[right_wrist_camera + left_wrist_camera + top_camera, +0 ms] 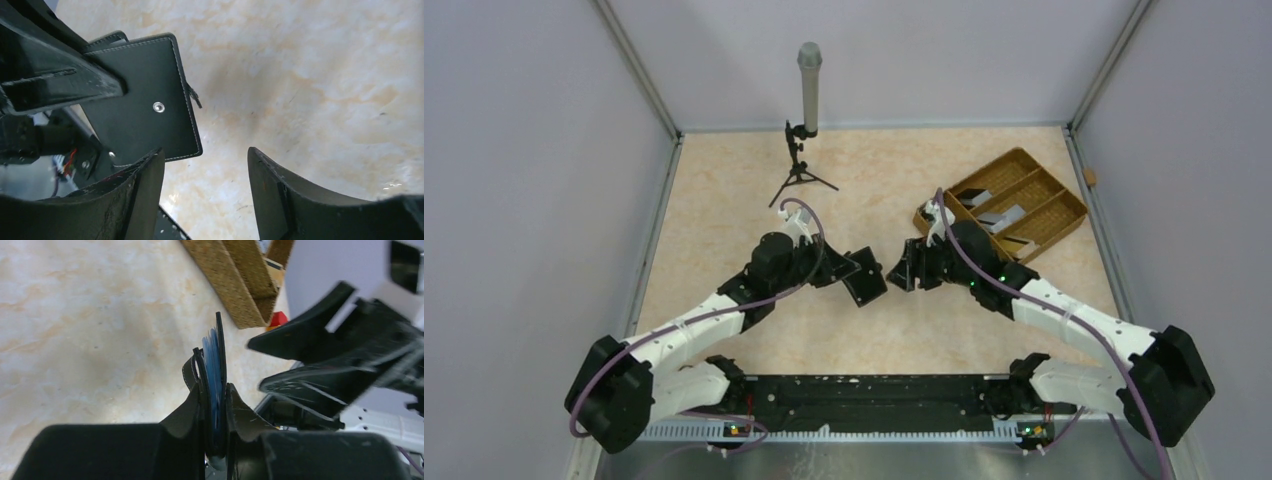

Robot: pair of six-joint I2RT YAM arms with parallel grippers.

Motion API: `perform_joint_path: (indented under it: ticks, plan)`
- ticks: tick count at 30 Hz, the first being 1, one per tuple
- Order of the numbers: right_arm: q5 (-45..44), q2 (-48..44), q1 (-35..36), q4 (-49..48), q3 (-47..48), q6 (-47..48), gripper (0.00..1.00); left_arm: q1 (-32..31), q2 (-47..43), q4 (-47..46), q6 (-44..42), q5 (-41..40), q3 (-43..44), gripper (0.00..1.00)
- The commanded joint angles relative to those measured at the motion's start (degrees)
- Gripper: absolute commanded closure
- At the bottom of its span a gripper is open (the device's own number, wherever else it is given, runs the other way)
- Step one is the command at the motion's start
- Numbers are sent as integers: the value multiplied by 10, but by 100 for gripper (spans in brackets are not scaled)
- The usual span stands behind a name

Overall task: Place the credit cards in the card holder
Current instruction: Close the card holder at the center of the board.

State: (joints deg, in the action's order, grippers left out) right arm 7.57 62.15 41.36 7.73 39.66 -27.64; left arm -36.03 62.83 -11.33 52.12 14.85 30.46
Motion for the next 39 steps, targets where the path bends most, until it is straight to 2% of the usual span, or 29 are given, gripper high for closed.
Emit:
perform_joint_path:
  ticks: [1, 8, 11, 16, 20, 22, 26, 30, 32, 34, 39]
  plan:
    - [181, 17, -16, -89, -25, -42, 41, 2, -33, -126, 2, 77, -27, 99]
    - [200, 32, -16, -132, -48, -48, 54, 3, -33, -152, 13, 116, -38, 97]
    - [214, 44, -16, -147, -49, -49, 69, 2, -27, -173, 21, 128, -45, 96]
    - [229, 54, -14, -184, -55, -68, 91, 2, -18, -177, 29, 134, -47, 78]
    - [229, 65, -5, -201, -49, -73, 100, 2, -9, -187, 38, 134, -53, 64]
    - [227, 73, 2, -207, -45, -76, 100, 1, -4, -189, 42, 133, -56, 57]
    - [210, 88, 15, -214, -38, -79, 100, 1, 2, -189, 44, 132, -59, 57]
    - [178, 85, 15, -206, -38, -90, 100, 1, -12, -186, 42, 119, -69, 83]
    - [159, 71, 15, -193, -43, -91, 100, 1, -32, -176, 39, 98, -75, 93]
    - [146, 51, 13, -177, -50, -89, 88, 1, -56, -168, 35, 75, -80, 100]
    - [223, 7, -23, -231, -102, -111, 48, 2, -96, -193, 44, 90, -83, 100]
